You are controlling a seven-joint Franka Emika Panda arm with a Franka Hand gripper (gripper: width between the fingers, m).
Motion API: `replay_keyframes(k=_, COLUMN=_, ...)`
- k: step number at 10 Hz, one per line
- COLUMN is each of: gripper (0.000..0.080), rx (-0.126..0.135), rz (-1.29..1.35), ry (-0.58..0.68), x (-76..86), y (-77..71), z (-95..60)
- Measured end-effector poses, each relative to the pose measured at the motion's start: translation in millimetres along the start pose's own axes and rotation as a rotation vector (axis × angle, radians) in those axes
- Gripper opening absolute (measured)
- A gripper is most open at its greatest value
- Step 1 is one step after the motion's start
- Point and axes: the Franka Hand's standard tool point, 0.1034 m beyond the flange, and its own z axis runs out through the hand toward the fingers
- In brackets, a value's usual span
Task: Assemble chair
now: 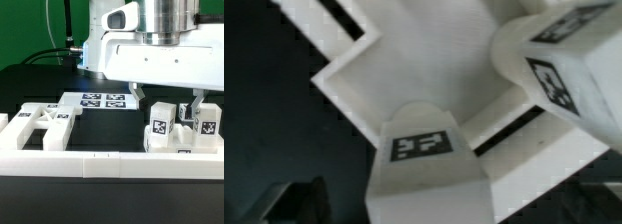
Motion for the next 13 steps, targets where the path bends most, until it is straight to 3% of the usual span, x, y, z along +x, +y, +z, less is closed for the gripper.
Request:
replay_keyframes(k=11, gripper=0.0649, rx=-0.002, rz=-0.025, ry=0.002, x=1.4, y=2.1, z=0.5)
replay_keyframes(k=13, gripper=0.0383, rx=-0.002, rz=-0.026, ry=0.002, x=1.4, y=2.1, z=0.5)
